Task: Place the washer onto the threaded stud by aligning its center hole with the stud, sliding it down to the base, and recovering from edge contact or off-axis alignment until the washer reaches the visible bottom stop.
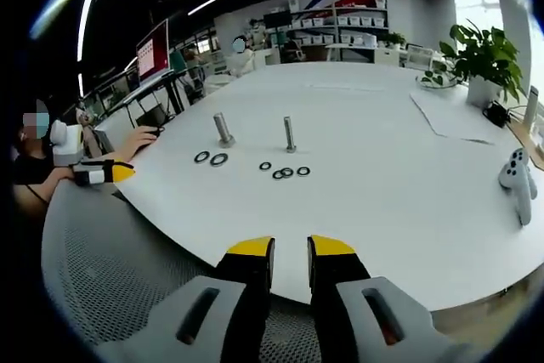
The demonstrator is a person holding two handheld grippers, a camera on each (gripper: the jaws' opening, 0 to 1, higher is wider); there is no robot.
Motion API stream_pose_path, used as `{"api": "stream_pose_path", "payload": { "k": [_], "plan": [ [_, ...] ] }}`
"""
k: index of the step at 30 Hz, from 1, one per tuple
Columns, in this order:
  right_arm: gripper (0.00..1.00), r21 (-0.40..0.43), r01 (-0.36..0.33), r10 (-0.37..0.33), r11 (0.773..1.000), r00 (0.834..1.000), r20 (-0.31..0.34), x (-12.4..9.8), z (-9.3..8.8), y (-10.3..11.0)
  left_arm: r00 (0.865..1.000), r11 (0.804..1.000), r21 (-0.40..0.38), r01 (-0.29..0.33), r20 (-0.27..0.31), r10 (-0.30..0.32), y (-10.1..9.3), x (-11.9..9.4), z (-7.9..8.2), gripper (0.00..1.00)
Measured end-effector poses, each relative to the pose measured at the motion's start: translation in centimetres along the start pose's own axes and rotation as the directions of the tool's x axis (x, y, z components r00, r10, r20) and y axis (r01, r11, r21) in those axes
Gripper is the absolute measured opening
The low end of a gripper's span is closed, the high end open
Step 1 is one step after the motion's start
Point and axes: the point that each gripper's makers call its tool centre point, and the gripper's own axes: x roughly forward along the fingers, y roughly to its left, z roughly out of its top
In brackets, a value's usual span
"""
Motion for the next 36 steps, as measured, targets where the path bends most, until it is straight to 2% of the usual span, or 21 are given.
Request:
{"api": "stream_pose_path", "payload": {
  "k": [16,23,36],
  "plan": [
    [0.17,-0.015,-0.015,0.015,1.0,1.0,-0.012,0.14,-0.12,0.23,1.0,1.0,-0.008,-0.002,0.008,0.002,0.08,0.03,0.16,0.22],
    [0.18,-0.026,-0.005,0.005,1.0,1.0,-0.019,0.16,-0.21,0.08,1.0,1.0,-0.003,0.004,-0.004,-0.004,0.0,0.03,0.0,0.22],
    [0.18,-0.032,-0.032,0.031,0.999,0.999,-0.045,0.29,-0.59,0.54,1.0,1.0,0.0,0.009,-0.012,-0.009,-0.07,0.1,-0.13,0.21]
  ]
}}
